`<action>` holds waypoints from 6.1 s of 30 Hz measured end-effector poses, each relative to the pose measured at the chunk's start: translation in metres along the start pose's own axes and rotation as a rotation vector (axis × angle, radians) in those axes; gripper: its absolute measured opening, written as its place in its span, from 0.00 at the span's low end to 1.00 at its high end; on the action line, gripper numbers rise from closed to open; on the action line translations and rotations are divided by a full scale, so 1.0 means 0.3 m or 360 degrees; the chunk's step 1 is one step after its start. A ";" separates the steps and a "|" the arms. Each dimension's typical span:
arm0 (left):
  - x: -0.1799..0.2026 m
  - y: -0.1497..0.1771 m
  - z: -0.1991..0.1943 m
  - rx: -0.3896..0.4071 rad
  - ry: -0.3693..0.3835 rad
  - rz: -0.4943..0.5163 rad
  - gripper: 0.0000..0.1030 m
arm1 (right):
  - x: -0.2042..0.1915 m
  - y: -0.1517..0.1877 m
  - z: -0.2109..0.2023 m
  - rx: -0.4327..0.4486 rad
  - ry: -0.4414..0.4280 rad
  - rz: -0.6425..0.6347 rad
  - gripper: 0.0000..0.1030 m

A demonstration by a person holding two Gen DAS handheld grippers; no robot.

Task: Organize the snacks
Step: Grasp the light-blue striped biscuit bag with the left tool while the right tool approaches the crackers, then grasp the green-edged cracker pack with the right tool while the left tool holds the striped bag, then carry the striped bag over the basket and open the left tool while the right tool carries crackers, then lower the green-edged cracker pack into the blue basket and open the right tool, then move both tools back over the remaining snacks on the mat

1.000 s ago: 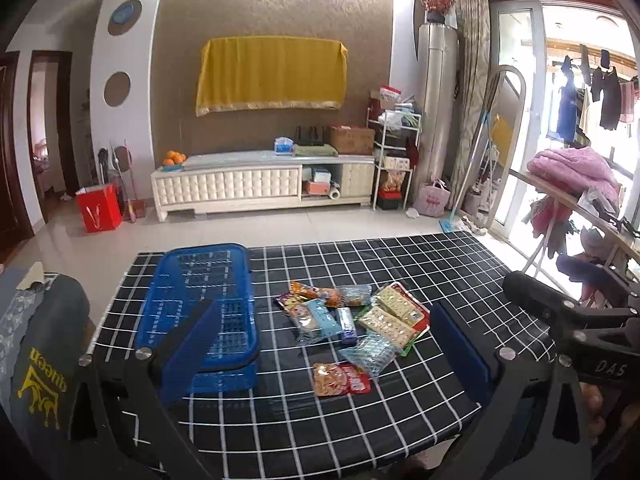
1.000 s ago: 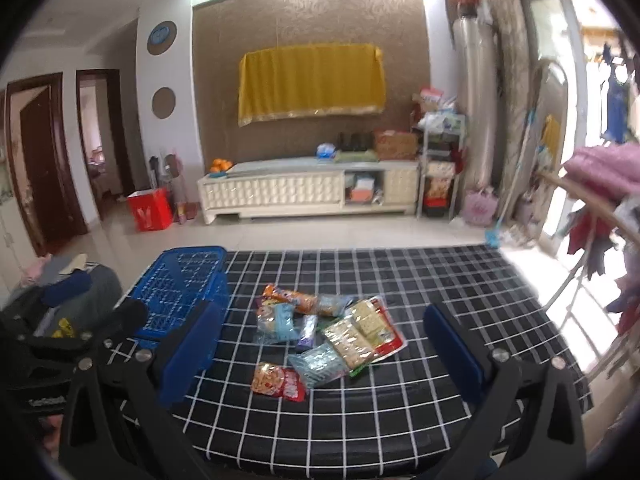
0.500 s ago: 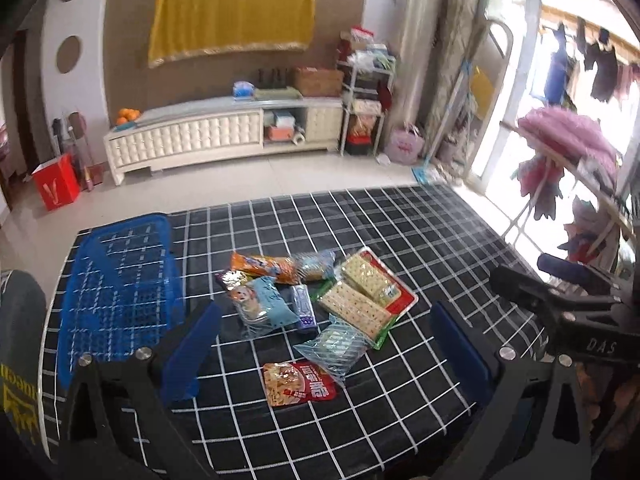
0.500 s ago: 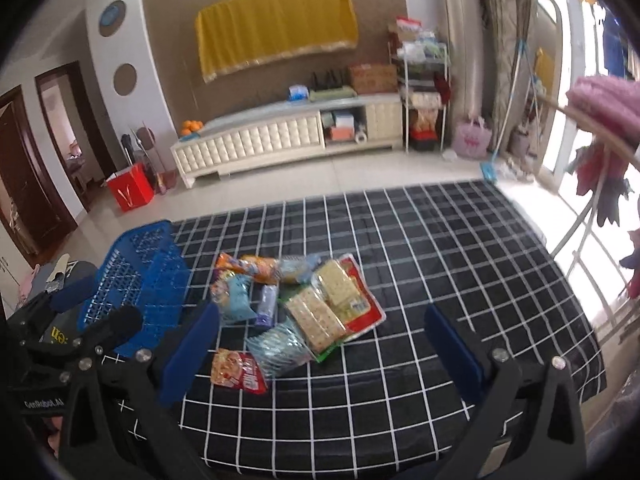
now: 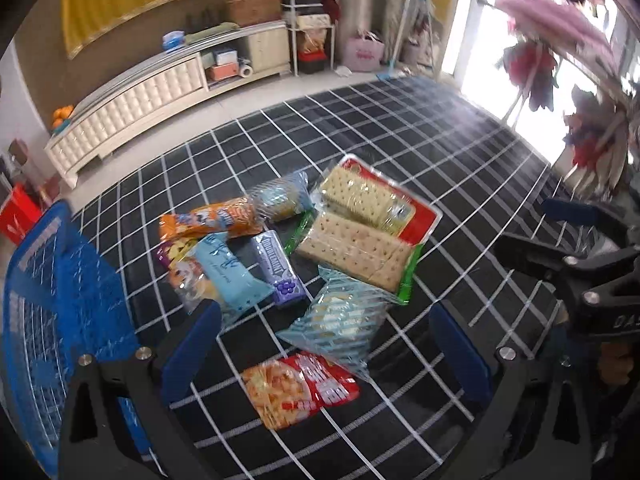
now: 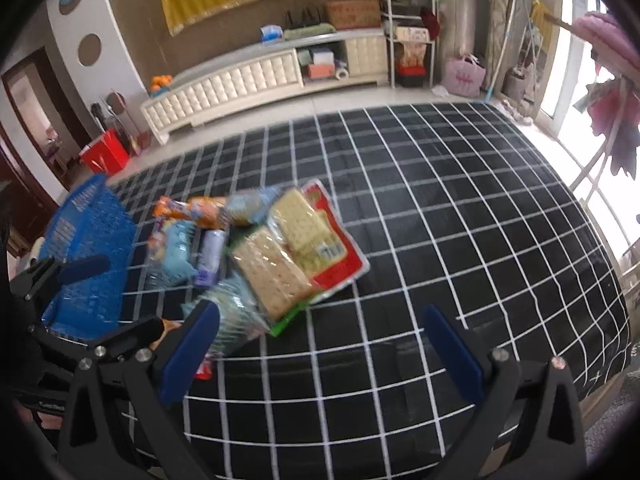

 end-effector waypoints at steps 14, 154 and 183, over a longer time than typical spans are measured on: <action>0.069 0.123 0.266 -0.0346 0.0168 0.0163 0.68 | 0.096 0.085 0.130 -0.0126 0.0037 0.0113 1.00; -1.122 0.290 -0.635 0.0298 -0.0583 -0.0641 0.73 | -1.233 -0.050 0.148 -0.0177 -0.0538 -0.0761 0.59; -0.869 0.239 -0.767 0.0346 -0.0570 -0.0591 0.73 | -1.102 -0.085 -0.027 -0.0105 -0.0488 -0.0772 0.83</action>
Point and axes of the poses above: each gripper's, at about its wrist camera, not at the fingertips, and z roughly the way its jaws point, x to its right, y to its underside, the point moved 9 cm from there along z, roughly the way its jaws point, and after that the axes turned 11 degrees about x, right-handed, at the moved point
